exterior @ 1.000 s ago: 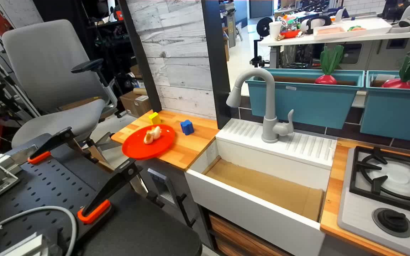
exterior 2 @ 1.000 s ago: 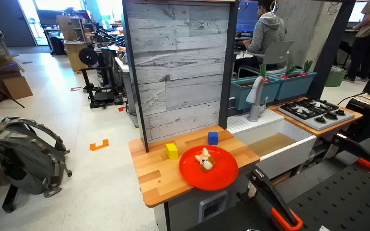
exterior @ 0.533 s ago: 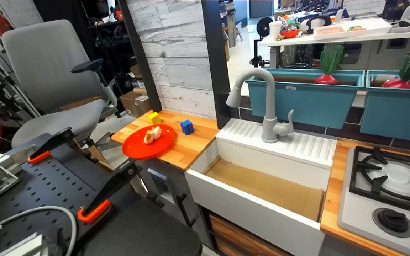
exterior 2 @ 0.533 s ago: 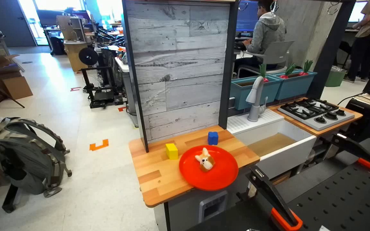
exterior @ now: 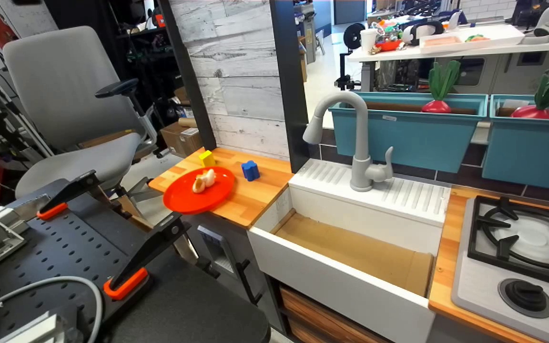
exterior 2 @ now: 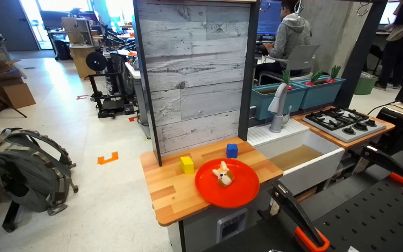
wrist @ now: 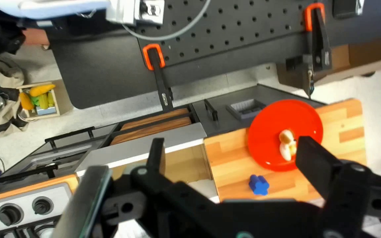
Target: Slide the tap to the center of the sink, remove the toy from the orange plate and put it on the base top
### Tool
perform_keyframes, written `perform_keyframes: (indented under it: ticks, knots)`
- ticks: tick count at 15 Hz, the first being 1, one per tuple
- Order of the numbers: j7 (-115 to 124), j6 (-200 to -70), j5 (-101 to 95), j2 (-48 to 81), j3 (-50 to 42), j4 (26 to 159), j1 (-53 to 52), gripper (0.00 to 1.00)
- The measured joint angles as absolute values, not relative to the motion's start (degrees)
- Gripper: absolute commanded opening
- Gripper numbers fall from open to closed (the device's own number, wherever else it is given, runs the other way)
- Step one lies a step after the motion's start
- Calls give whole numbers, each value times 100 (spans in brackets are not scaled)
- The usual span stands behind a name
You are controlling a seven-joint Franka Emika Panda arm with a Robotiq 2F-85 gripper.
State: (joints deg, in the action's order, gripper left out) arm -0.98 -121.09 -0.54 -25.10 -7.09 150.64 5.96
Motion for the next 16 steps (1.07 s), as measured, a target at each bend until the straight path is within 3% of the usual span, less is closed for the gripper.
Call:
perform_keyframes:
  ticks: [9,16]
  knots:
    - [1079,-13208,1539,421,-948,12625,696,100]
    - [2444,-14128,1652,2243,-979,11265,723,100]
